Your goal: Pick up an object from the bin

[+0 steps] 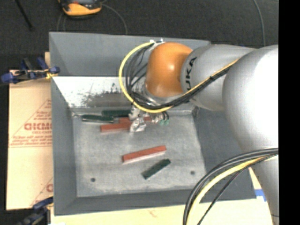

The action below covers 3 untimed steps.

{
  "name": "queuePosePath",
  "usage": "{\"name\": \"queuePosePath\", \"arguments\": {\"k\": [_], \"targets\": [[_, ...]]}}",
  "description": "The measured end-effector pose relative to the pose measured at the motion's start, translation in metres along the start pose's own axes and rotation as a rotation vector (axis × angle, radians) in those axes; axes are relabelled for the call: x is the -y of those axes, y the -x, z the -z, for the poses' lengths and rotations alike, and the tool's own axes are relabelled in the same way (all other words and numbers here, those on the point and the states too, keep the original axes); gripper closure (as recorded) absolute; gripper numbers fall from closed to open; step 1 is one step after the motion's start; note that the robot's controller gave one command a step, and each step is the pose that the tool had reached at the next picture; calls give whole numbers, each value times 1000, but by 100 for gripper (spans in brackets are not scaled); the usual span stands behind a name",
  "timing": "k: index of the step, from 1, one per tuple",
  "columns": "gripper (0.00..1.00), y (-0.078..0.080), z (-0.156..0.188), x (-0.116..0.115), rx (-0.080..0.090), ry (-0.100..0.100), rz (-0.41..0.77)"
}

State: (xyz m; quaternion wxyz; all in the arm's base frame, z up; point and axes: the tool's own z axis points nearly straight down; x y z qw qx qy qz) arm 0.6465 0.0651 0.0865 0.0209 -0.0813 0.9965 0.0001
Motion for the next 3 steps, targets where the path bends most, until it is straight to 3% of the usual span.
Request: {"name": "queuePosePath", "arguments": {"k": [1,2,3], "targets": [[100,0,0,0,0,0,0],[100,-1,24,-8,-32,2,6],[100,-2,130,-23,-37,3,-28]]}}
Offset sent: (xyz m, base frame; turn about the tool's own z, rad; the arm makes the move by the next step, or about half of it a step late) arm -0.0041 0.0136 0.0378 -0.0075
